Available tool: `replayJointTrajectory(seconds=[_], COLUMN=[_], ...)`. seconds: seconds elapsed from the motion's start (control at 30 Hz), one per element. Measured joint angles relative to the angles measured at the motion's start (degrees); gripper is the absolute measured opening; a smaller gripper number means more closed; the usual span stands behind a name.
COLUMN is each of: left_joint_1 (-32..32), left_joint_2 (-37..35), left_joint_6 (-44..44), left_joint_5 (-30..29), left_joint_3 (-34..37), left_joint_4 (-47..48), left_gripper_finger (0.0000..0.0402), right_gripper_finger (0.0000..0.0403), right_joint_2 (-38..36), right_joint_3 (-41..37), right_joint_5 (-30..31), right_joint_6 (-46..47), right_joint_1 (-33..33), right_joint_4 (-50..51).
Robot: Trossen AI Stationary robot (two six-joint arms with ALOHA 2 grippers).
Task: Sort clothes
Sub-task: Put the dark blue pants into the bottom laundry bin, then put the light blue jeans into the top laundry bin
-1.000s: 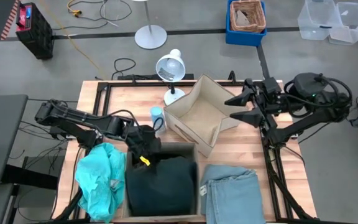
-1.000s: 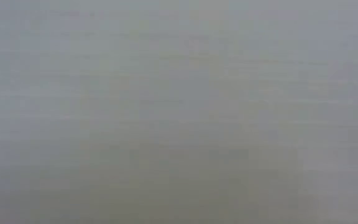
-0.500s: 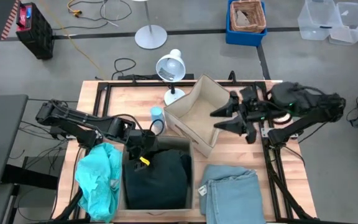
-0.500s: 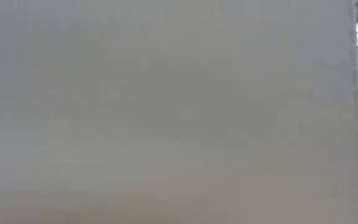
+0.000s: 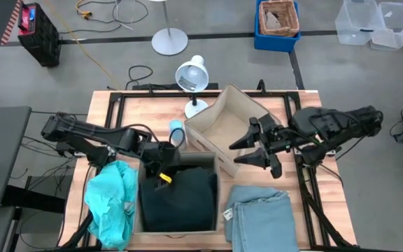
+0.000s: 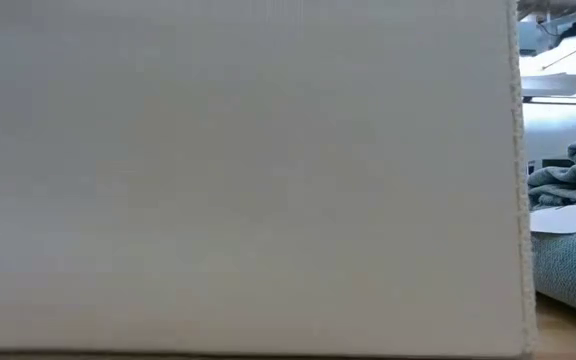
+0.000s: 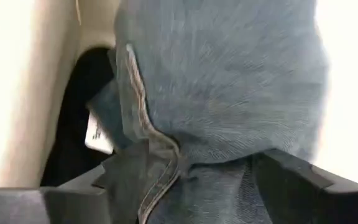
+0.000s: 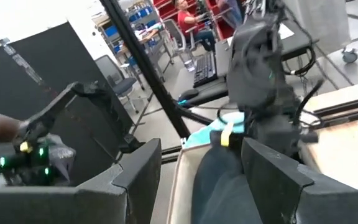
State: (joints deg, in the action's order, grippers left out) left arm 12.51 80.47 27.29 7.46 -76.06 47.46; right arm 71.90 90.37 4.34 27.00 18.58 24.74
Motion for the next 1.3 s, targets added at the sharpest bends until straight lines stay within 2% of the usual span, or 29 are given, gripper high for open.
replayJointTrajectory(seconds=[0.13,0.33,0.57,0.7,1.0,1.3], left_joint_1=[0.0,0.0,2.6,4.6,5.1,5.1], left_joint_2=[0.0,-0.1,-0.2,0.0,-0.1,-0.1], left_joint_6=[0.1,-3.4,-4.2,-4.2,-2.8,-2.8], left_joint_5=[-1.0,-5.8,-5.0,-4.8,-8.6,-10.9], left_joint_3=[-5.5,-12.5,-17.0,-16.9,-16.9,-16.9], left_joint_4=[0.0,-0.5,-1.7,-1.7,-7.8,-8.8], left_gripper_finger=[0.0270,0.0271,0.0269,0.0258,0.0252,0.0252], right_gripper_finger=[0.0240,0.0240,0.0240,0.0240,0.0240,0.0244], right_joint_2=[0.1,-0.5,-0.8,-0.6,0.1,5.6], right_joint_3=[0.0,0.0,0.0,0.0,0.0,0.0], right_joint_5=[-0.1,-0.4,-2.1,-4.4,-4.6,-4.5], right_joint_6=[-0.4,-0.5,-0.4,4.3,20.6,22.4], right_joint_1=[0.9,1.0,5.2,9.6,18.4,21.9], right_joint_4=[0.1,0.4,2.2,11.0,31.8,49.7])
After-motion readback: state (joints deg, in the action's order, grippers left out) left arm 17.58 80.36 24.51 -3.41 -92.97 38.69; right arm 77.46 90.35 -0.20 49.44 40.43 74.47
